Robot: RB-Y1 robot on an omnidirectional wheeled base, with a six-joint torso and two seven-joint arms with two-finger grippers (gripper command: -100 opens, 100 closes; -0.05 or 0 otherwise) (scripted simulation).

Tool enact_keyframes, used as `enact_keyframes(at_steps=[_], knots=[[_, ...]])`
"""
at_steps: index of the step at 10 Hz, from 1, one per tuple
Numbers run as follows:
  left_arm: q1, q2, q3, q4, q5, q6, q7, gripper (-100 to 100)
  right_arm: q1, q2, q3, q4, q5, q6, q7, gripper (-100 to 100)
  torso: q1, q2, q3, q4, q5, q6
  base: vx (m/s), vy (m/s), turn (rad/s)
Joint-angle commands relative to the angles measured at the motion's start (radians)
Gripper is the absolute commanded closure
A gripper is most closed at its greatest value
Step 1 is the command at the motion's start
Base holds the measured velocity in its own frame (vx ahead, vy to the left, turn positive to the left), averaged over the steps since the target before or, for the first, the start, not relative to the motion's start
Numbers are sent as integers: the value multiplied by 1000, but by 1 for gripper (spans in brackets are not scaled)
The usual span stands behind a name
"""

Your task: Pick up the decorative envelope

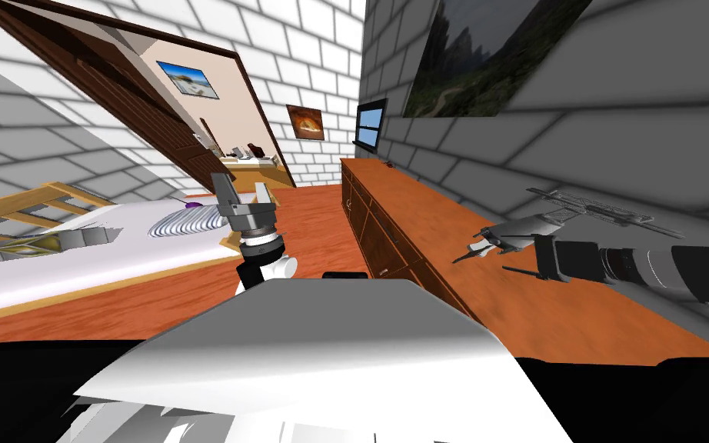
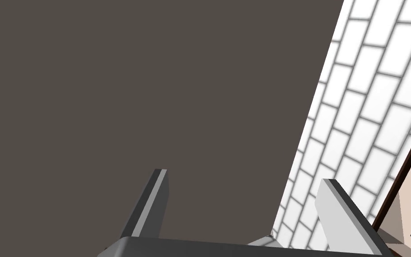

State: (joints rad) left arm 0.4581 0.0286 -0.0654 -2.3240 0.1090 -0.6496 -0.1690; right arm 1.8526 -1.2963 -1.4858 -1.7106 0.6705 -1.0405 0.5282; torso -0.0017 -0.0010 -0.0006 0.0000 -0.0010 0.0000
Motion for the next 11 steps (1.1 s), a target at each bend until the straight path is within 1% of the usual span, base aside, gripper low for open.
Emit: enact_keyframes(at_steps=[1,2,3,4,5,6,7,8,9,10,11], knots=[[0,0,0,0,0,0,0,0,50,-50,-50,29,50,-40,33,-100,0,0,0,0,0,0,-11,-48,207],[0,0,0,0,0,0,0,0,60,-54,-67,29,53,-40,33,-100,-1,0,0,0,0,0,-9,-44,100],[0,0,0,0,0,0,0,0,100,-88,-105,46,86,-63,53,-100,-1,0,0,0,0,1,-11,-40,115],[0,0,0,0,0,0,0,0,130,-120,-135,61,118,-85,72,-100,-1,0,0,0,0,0,-13,-56,194],[0,0,0,0,0,0,0,0,141,-120,-142,61,118,-85,72,-100,-1,0,0,0,0,0,-10,-43,87],[0,0,0,0,0,0,0,0,180,-150,-174,75,147,-106,90,-100,-1,0,0,0,0,1,-16,-33,100],[0,0,0,0,0,0,0,0,209,-178,-204,87,174,-125,106,-100,0,1,0,0,0,1,-17,-43,170],[0,0,0,0,0,0,0,0,222,-178,-204,87,174,-125,106,-100,-1,0,0,0,0,0,-14,-34,74],[0,0,0,0,0,0,0,0,261,-203,-230,98,199,-142,121,-100,0,1,1,0,0,1,-16,-26,82],[0,0,0,0,0,0,0,0,289,-225,-254,107,221,-158,135,-100,0,1,1,0,0,1,-18,-32,157],[0,0,0,0,0,0,0,0,306,-225,-254,107,221,-158,135,-100,0,1,0,0,0,1,-8,-29,48]])
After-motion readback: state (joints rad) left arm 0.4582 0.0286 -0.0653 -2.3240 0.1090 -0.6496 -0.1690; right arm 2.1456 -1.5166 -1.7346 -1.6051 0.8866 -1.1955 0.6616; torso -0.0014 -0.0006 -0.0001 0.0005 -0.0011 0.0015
